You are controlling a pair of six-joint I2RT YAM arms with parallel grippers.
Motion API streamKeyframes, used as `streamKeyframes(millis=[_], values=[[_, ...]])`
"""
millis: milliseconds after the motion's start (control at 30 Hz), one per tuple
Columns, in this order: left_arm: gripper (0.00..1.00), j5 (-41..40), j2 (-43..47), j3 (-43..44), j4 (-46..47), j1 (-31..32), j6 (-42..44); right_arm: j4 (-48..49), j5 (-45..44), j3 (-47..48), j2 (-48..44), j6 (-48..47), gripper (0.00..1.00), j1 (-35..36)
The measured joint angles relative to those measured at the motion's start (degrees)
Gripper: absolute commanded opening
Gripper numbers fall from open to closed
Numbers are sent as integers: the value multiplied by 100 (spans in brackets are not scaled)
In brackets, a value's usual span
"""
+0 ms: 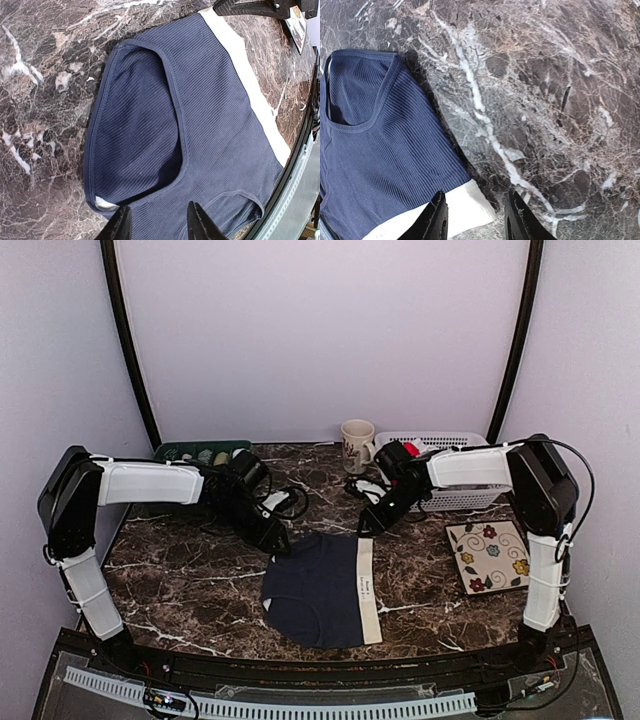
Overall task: Roll the underwear
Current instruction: Smooth out the underwear at the center of the board, then pick up the underwear from the center of the board.
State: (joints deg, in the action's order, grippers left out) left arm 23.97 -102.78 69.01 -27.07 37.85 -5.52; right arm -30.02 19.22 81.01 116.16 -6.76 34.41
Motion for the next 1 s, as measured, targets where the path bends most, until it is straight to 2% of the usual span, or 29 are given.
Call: streamKeyframes(millis=[400, 667, 1000], values=[[41, -2, 0, 17, -2, -66, 0, 94, -4, -275, 39, -173, 32, 61], [40, -74, 0, 17, 0, -168, -2, 522, -278, -461, 22, -319, 0, 205], [40, -498, -302, 225, 146, -201, 181, 461, -271, -409, 20, -214, 0, 208]])
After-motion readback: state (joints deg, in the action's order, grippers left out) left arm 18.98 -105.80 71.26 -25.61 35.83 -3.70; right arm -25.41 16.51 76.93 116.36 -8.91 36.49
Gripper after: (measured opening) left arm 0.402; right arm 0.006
